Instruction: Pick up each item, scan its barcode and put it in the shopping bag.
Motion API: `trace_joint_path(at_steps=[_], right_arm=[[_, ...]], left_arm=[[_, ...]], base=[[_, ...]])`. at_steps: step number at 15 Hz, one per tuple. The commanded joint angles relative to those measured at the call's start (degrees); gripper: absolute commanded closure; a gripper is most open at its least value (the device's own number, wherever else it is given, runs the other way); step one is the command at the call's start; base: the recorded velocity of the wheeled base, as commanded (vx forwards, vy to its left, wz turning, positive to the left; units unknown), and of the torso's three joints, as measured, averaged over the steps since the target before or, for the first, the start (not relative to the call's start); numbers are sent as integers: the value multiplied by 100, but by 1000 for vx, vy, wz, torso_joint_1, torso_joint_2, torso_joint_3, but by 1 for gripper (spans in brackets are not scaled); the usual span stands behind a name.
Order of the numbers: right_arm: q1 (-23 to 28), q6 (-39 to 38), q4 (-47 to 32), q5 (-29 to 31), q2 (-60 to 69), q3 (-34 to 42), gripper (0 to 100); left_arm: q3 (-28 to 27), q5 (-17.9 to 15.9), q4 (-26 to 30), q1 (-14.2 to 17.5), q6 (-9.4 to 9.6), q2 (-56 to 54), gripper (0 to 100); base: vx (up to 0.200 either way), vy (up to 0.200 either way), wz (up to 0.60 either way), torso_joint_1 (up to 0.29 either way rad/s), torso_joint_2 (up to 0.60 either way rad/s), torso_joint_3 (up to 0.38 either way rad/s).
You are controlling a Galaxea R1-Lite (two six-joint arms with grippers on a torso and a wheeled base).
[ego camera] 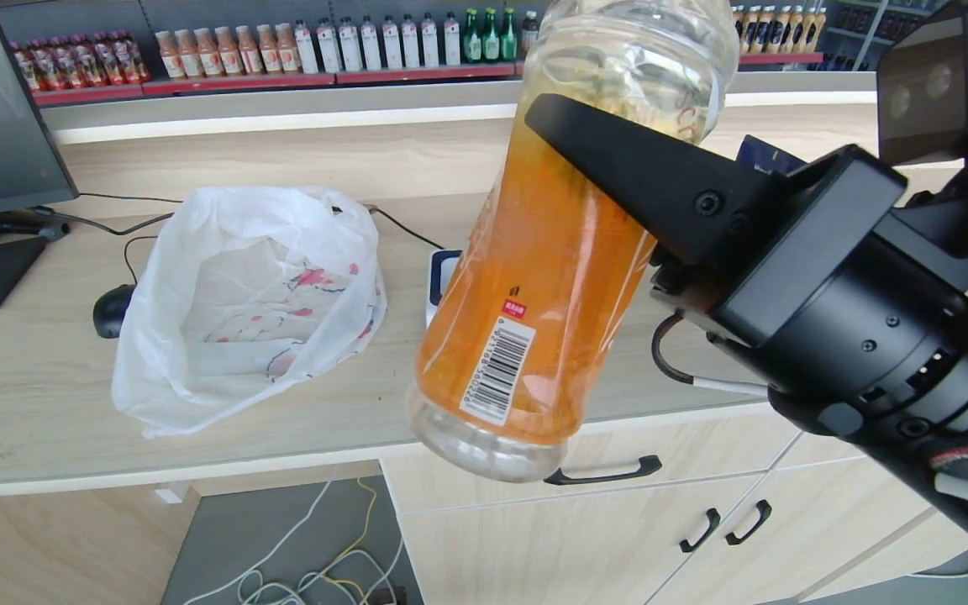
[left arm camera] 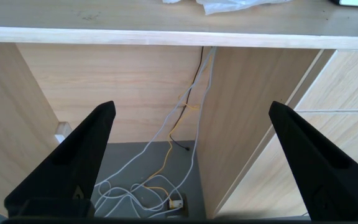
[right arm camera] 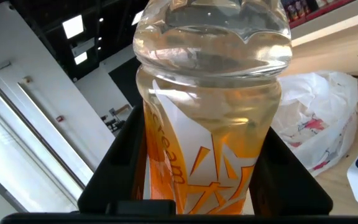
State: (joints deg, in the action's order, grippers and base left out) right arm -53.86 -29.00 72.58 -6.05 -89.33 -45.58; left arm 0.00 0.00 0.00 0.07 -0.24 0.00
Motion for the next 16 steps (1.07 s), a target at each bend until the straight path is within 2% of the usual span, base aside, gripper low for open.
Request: trace_joint_path(at_steps=[1,9,13,16], right_arm=[[-2,0,1,-2,-5,67,100],[51,140,19,51,522,1139,100],[86,378,10,868,522,1403,100],[130,1134,-7,1774,434,1464,100]], left_arm=[[0,0,0,1,-2,0,0],[0,0,0,1,-2,0,0],[0,0,0,1,-2,0,0],[0,0,0,1,-2,0,0]], base=[[0,0,0,0,0,0],[0,0,0,0,0,0],[0,0,0,0,0,0],[0,0,0,0,0,0]])
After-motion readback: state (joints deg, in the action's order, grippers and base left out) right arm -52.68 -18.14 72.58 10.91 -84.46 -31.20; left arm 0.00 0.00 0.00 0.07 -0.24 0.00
